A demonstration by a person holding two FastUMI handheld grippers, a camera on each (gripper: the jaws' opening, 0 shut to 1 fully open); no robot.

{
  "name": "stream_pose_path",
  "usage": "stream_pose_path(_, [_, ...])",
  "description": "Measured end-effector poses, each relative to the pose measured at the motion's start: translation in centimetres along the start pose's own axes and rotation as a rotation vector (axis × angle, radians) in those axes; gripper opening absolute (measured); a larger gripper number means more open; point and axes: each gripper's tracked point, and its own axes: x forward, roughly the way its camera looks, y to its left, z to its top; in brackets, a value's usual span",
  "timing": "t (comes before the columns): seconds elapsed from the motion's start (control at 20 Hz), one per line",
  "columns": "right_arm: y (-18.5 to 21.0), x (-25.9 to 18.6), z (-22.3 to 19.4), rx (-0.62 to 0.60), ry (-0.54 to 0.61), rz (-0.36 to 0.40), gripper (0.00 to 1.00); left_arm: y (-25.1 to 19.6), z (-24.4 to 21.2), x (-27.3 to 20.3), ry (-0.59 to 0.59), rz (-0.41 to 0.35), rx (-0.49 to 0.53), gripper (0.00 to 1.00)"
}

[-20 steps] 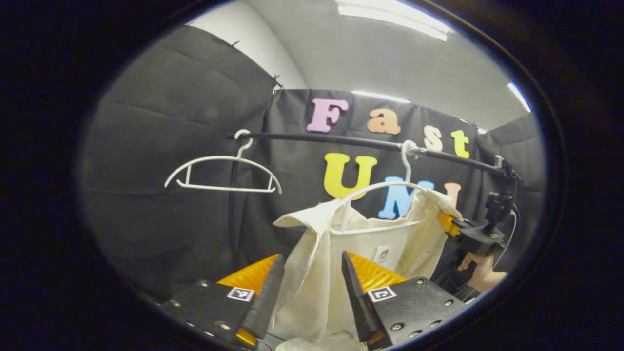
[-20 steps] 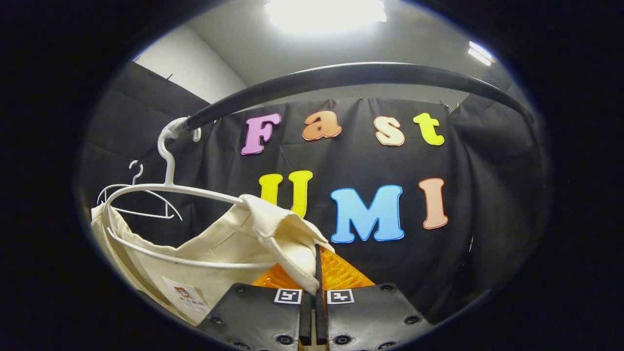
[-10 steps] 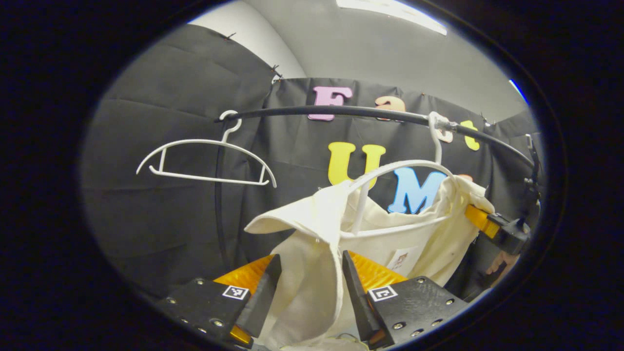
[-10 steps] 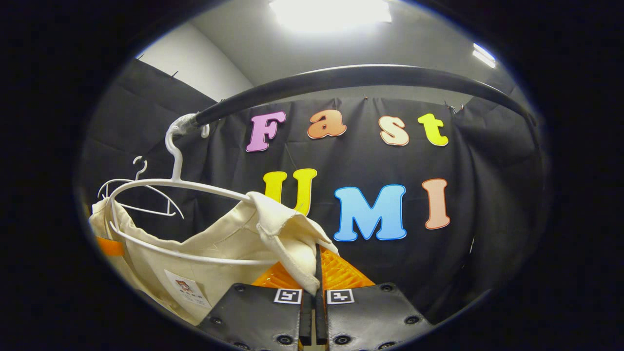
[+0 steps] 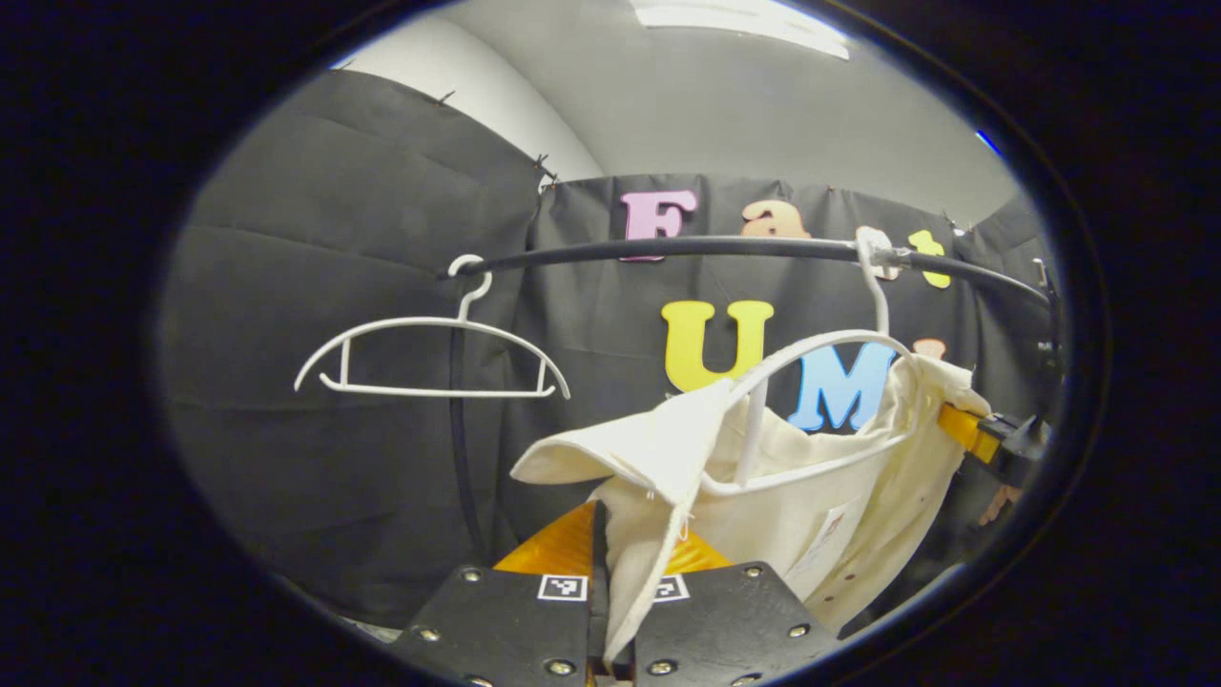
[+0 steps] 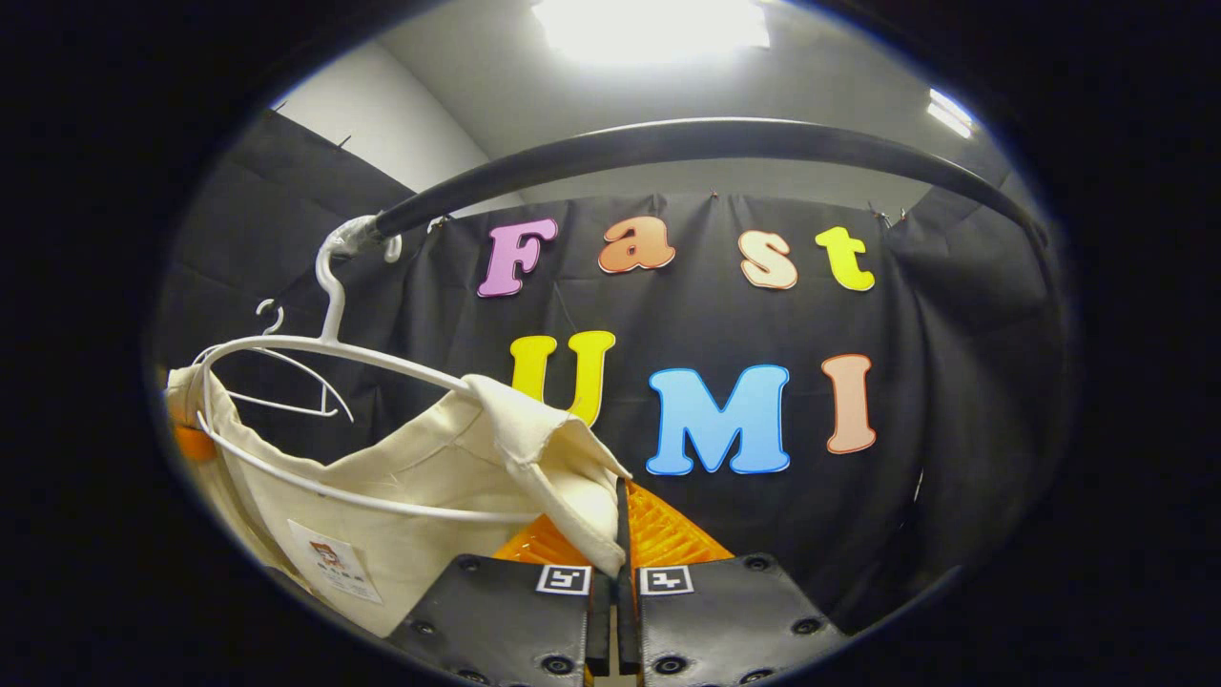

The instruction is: Grasp the clothes on the hanger with both hands and then place them into the laundry hamper below.

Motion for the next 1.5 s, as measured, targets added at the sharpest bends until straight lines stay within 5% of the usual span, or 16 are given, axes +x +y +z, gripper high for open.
stream_pose_path(0.2, [-0.6,1.2,0.4,-0.041,-0.030,-0.026,0.05,0.7,2.8,-1.0,-0.034,-0.004,0.047,0.02])
stream_pose_path(0.75, [-1.1,5.5,-0.1,-0.208,-0.111,-0.037,0.01,0.3,5.1,-3.8,0.098,-0.252,0.023,0.02])
stream_pose_path(0.95, [-0.6,6.8,-1.8,-0.263,-0.102,-0.001,0.08,0.4,5.4,-2.6,0.110,-0.282,0.051,0.02])
stream_pose_path(1.5, [0.6,6.7,-8.8,-0.231,0.018,0.037,0.05,1.1,1.8,2.9,0.156,-0.344,-0.041,0.02])
